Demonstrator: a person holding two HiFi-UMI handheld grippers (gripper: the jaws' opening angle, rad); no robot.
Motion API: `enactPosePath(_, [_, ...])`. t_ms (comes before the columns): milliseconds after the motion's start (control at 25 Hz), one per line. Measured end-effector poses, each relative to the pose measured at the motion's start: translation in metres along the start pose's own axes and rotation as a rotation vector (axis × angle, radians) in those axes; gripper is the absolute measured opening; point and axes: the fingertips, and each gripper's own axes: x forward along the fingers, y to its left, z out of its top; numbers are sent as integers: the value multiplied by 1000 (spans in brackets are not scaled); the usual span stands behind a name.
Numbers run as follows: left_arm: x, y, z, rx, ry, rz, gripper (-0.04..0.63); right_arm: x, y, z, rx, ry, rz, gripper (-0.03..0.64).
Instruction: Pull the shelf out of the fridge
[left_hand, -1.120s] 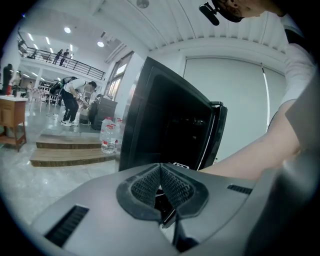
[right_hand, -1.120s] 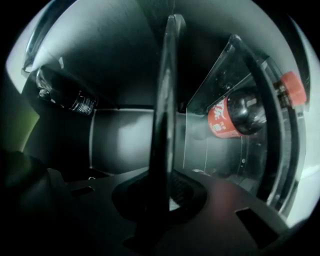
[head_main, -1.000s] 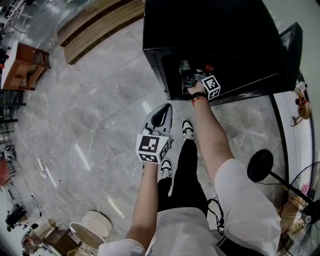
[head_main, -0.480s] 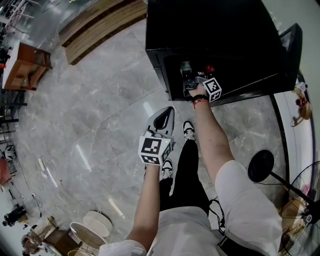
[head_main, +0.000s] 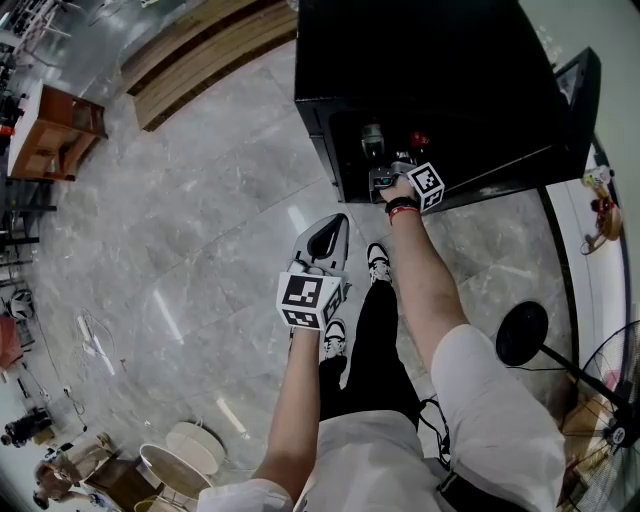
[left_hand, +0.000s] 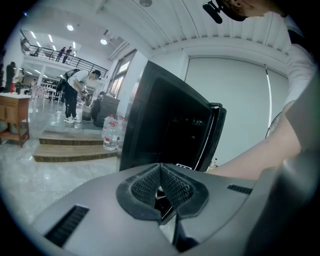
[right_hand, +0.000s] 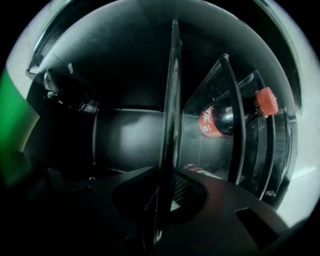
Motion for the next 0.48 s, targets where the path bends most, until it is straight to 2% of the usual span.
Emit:
enactPosePath(280, [-2,-2,5,4,-7,0,18,-7,1,-1,-9,1,4,32])
enactPosePath(480, [-4,-3,0,-1,-4,4,18,-9,1,-2,24,4,9,28])
